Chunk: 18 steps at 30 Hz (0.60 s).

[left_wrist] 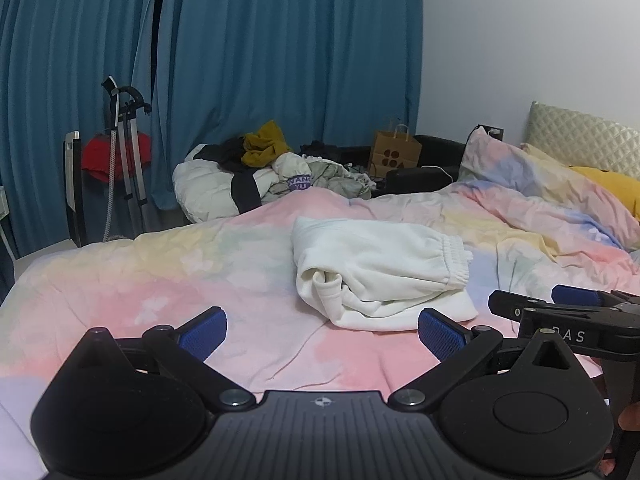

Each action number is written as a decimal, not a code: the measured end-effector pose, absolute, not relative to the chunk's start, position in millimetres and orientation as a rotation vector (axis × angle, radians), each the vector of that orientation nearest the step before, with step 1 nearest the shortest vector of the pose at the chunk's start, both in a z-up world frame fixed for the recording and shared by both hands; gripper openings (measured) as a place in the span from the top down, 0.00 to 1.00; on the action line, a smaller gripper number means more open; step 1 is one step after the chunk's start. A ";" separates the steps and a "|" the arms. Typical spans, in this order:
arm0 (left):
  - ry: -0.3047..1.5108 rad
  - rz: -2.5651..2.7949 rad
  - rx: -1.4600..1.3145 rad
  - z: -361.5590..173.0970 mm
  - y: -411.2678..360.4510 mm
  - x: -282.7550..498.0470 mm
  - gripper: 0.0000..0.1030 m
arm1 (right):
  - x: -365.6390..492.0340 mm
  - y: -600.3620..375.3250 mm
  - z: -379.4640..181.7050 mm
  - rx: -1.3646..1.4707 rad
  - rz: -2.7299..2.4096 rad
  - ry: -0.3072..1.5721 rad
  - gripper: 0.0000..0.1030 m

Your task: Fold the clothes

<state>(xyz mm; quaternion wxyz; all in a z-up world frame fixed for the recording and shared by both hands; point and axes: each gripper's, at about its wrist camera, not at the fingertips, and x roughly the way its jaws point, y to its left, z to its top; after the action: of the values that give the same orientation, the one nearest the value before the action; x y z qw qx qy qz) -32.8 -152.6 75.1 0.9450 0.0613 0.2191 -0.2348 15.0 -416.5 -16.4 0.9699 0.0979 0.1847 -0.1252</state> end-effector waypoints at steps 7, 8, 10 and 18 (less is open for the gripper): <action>0.461 -0.460 0.130 74.1 -151.7 -29.5 0.00 | 14.9 -419.6 -17.1 0.215 -0.272 0.389 0.10; 0.464 -0.460 0.129 73.8 -151.3 -28.9 0.00 | 14.8 -419.9 -17.2 0.216 -0.273 0.390 0.10; 0.467 -0.455 0.130 73.4 -150.8 -28.1 0.00 | 14.7 -420.0 -17.4 0.217 -0.274 0.393 0.10; 0.470 -0.453 0.126 71.8 -149.2 -28.3 0.00 | 14.9 -418.7 -16.9 0.214 -0.284 0.394 0.10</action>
<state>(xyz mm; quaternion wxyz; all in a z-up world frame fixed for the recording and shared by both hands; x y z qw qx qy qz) -28.3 -149.2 71.8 0.9453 0.0620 0.2307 -0.2223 14.9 -418.7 -16.9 0.9650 0.1055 0.1948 -0.1405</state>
